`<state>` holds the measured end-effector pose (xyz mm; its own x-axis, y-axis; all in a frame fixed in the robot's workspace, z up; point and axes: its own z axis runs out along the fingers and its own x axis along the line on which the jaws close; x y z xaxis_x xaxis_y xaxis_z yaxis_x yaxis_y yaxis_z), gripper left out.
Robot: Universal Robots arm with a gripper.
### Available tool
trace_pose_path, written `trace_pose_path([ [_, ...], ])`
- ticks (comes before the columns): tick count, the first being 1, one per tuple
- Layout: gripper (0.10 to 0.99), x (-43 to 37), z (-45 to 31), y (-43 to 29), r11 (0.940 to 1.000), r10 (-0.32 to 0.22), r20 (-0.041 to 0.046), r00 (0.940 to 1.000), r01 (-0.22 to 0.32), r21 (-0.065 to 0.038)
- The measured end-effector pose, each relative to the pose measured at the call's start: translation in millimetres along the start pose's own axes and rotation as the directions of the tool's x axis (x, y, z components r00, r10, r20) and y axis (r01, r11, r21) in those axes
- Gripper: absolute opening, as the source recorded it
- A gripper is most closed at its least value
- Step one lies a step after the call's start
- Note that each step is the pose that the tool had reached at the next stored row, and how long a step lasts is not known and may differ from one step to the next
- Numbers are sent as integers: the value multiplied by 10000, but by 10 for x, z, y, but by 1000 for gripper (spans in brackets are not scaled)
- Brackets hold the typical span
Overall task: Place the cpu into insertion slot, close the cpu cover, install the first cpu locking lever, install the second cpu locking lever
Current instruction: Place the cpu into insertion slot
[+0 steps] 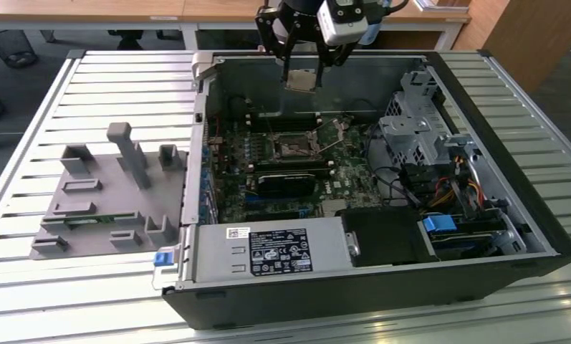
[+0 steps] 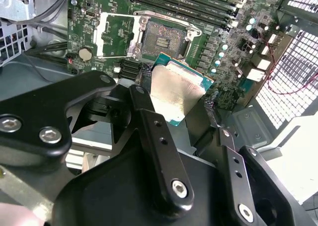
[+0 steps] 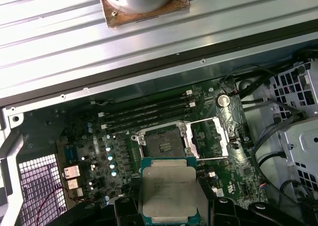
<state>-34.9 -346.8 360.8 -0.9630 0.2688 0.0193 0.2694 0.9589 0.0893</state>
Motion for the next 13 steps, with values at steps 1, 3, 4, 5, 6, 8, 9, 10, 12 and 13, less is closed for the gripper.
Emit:
trace_pose_path([
  [1,525,0,0,0,10000,18,2,10000,-18,-1],
  [3,525,0,0,0,10000,53,5,10000,-53,-1],
  [4,525,0,0,0,10000,72,7,10000,-72,-2],
  [5,525,0,0,0,10000,89,8,10000,-89,-2],
  [6,525,0,0,0,9999,107,10,9999,-107,-2],
  [8,525,0,0,0,9999,146,13,9999,-146,-3],
  [9,525,0,0,0,9999,165,15,9999,-165,-4],
  [10,525,0,0,0,9998,185,17,9998,-185,-4],
  [12,525,0,0,0,9997,228,21,9997,-228,-5],
  [13,525,0,0,0,9997,249,23,9997,-249,-6],
])
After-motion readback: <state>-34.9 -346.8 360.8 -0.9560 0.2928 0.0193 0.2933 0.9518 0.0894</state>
